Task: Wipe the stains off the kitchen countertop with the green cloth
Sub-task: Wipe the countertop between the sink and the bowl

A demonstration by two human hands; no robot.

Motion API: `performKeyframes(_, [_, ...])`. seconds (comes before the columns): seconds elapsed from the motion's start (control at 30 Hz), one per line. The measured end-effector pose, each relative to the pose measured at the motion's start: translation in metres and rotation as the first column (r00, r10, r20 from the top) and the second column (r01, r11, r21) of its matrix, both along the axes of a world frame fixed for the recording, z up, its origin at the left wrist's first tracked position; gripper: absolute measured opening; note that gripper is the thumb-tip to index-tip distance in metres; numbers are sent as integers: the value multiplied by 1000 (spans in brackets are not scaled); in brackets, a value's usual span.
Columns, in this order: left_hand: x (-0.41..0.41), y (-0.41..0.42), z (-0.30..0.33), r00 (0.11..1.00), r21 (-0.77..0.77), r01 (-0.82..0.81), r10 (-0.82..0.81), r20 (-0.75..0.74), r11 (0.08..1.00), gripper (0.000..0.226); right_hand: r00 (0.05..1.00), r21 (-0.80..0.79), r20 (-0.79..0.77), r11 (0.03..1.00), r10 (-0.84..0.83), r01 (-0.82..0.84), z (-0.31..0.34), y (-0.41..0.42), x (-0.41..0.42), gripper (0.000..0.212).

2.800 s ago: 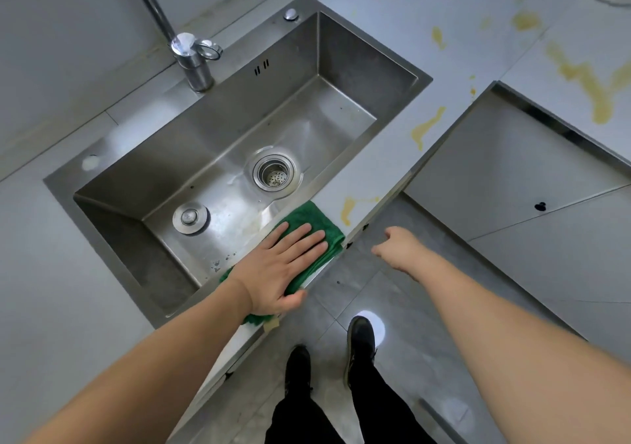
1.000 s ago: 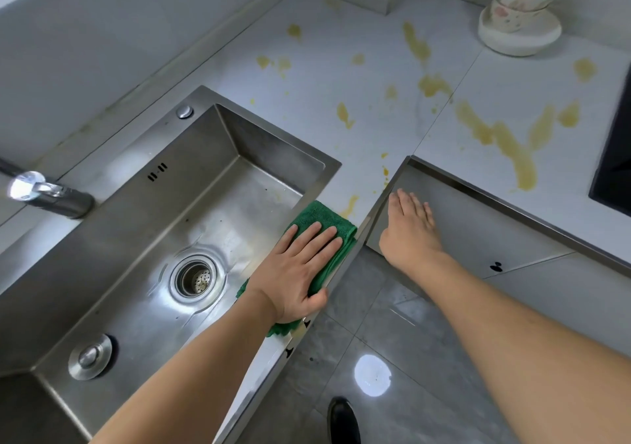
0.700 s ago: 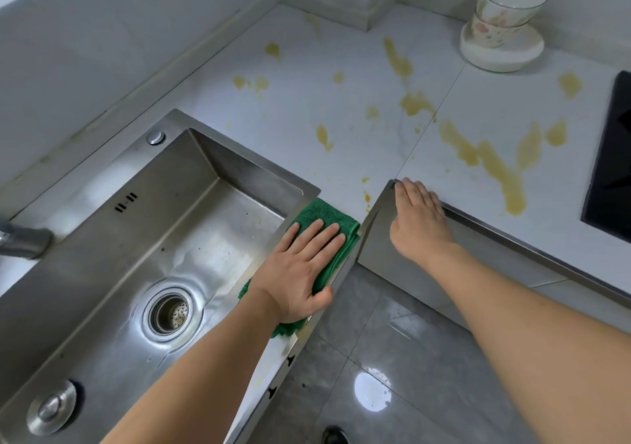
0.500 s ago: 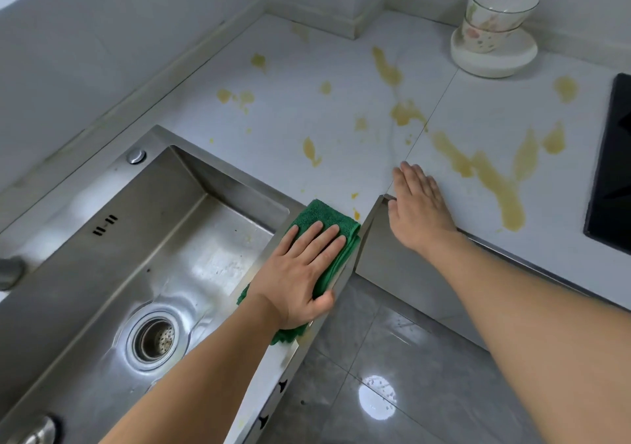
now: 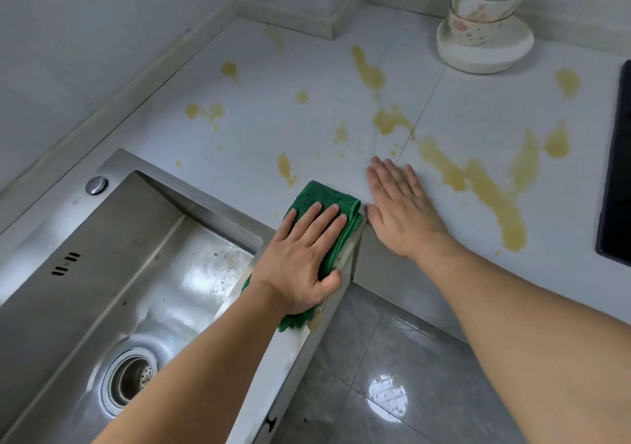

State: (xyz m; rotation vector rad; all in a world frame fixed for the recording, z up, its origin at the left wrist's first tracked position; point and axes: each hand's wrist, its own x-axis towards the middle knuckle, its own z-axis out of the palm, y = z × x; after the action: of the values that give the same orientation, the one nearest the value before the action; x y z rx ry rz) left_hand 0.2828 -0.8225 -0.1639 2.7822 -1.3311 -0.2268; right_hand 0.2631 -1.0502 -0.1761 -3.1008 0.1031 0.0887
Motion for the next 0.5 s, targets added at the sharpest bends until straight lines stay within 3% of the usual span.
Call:
performKeyframes(0.3, [31,-38,-2,998,-20,-50,50,30,999,79,997,16,83,1000,-6,4,-4,-1,3,67])
performKeyframes(0.5, [-44,29,3,998,34,57,-56,-39,998,82,997,34,75,999,-4,1,-2,-2,0,68])
